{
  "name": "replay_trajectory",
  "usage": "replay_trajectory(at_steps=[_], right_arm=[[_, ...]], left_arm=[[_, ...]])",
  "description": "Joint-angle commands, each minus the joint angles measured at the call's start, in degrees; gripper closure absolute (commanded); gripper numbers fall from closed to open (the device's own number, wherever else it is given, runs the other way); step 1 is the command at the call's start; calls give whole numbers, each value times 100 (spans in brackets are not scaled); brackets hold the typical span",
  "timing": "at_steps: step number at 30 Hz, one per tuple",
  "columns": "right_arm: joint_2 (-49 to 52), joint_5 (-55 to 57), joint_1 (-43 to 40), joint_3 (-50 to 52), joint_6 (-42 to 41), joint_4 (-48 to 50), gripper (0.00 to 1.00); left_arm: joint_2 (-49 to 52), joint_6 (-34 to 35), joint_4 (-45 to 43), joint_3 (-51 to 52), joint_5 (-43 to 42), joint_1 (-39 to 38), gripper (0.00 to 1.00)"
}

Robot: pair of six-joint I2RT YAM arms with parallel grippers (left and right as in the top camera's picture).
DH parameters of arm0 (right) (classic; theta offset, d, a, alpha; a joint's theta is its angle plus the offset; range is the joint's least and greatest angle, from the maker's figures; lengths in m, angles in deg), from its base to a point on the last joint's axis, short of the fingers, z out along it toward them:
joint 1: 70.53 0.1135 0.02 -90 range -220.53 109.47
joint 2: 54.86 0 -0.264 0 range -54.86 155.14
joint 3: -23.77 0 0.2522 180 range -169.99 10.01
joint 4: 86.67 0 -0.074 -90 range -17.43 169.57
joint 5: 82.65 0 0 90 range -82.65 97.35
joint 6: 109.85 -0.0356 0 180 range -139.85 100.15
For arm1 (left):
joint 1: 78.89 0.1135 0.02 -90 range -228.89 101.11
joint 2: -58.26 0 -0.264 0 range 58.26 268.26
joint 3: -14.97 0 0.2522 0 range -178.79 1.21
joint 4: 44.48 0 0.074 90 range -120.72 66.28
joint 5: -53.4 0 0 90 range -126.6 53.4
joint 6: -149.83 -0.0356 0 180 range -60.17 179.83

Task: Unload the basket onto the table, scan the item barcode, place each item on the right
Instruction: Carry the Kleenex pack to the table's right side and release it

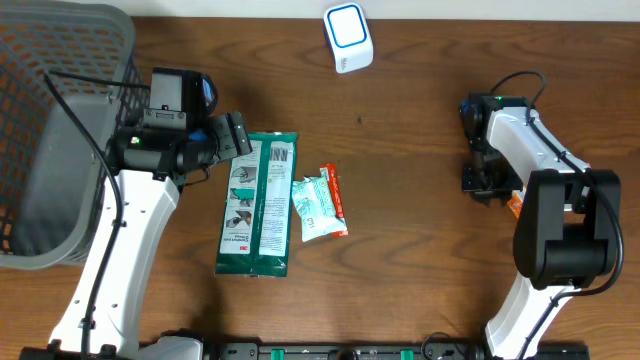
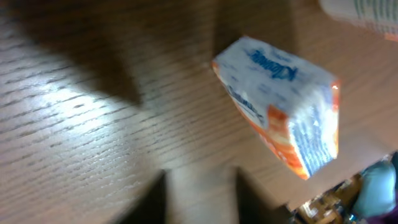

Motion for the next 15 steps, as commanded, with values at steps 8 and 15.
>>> replay_trajectory(at_steps=[8, 15], right_arm=[[-15, 785, -321, 214, -343, 13, 49], [-15, 688, -555, 219, -435, 33, 35]], left_arm=[[17, -52, 2, -11, 33, 17, 12], [17, -52, 0, -9, 33, 17, 12]])
